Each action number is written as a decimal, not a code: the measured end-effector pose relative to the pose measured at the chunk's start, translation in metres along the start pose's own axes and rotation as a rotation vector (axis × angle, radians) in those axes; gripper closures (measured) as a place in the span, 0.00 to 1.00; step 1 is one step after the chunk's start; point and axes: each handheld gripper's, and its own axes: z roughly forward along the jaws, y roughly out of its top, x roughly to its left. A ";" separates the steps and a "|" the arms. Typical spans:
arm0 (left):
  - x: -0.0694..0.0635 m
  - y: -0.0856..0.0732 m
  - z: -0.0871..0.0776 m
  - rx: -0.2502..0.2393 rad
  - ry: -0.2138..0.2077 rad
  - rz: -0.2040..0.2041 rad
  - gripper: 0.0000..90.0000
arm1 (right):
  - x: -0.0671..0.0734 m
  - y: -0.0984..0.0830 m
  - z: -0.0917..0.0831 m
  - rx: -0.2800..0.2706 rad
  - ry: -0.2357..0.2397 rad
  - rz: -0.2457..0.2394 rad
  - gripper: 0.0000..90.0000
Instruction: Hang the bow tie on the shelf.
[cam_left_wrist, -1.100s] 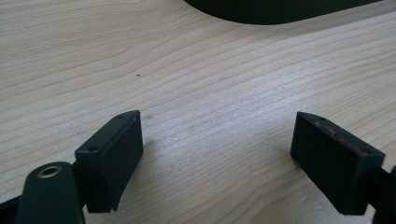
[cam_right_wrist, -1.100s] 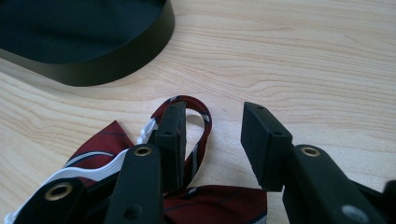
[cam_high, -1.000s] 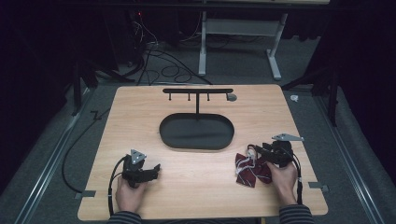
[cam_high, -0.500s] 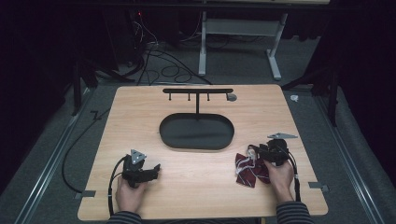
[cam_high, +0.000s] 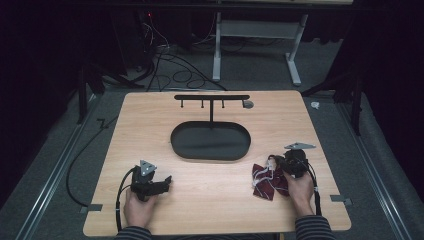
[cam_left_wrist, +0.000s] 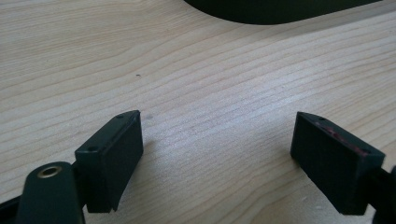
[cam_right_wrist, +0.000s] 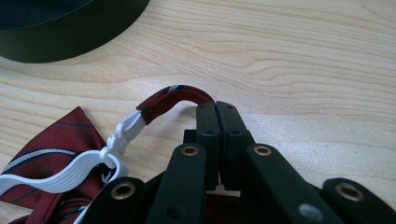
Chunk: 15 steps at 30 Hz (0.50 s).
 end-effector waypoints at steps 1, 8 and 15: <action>0.000 0.000 0.000 0.000 0.000 0.000 0.19 | 0.000 0.000 0.000 -0.001 0.002 -0.001 1.00; 0.000 0.000 0.000 0.000 0.001 0.000 0.19 | 0.002 0.004 -0.013 -0.064 0.030 -0.008 1.00; 0.000 0.000 0.000 0.000 0.000 0.000 0.19 | 0.010 0.015 -0.033 -0.121 0.057 -0.031 1.00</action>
